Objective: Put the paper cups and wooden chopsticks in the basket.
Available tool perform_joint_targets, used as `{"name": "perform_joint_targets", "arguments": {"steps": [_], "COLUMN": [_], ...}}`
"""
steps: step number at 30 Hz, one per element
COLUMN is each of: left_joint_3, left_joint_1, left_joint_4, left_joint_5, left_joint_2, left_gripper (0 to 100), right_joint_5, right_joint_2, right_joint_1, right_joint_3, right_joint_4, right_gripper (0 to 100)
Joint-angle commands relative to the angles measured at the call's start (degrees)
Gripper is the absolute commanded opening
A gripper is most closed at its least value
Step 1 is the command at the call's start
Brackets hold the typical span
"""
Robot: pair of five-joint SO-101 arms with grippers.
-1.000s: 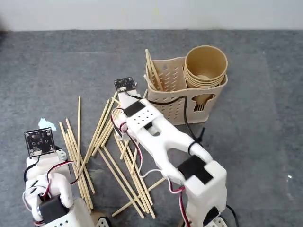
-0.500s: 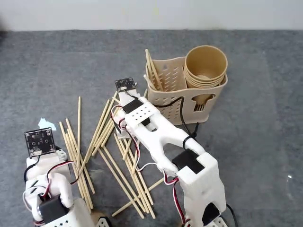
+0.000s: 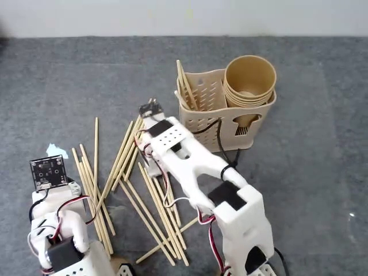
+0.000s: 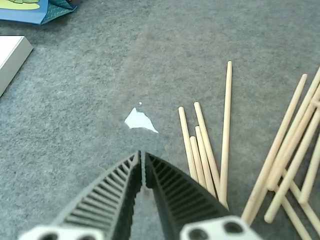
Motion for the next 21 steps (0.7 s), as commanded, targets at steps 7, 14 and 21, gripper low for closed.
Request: {"name": "perform_joint_targets", "arguments": {"steps": [7, 14, 21], "left_joint_3": [-0.2, -0.2, -0.2], "left_joint_1": [0.5, 0.5, 0.5], "left_joint_4": [-1.4, -1.4, -1.4], "left_joint_5": [-0.4, -0.4, -0.4], "left_joint_2": [-1.1, -1.1, -1.1], "left_gripper": [1, 1, 1], "right_joint_5": [5.4, 9.1, 12.1], "right_joint_2": [-14.8, -26.5, -35.5], "right_joint_1": [-1.6, -1.6, -1.7], "right_joint_3": [-0.8, -0.8, -0.8], "right_joint_4": [13.1, 19.1, 19.0], "right_gripper": [0.9, 0.9, 0.9]}}
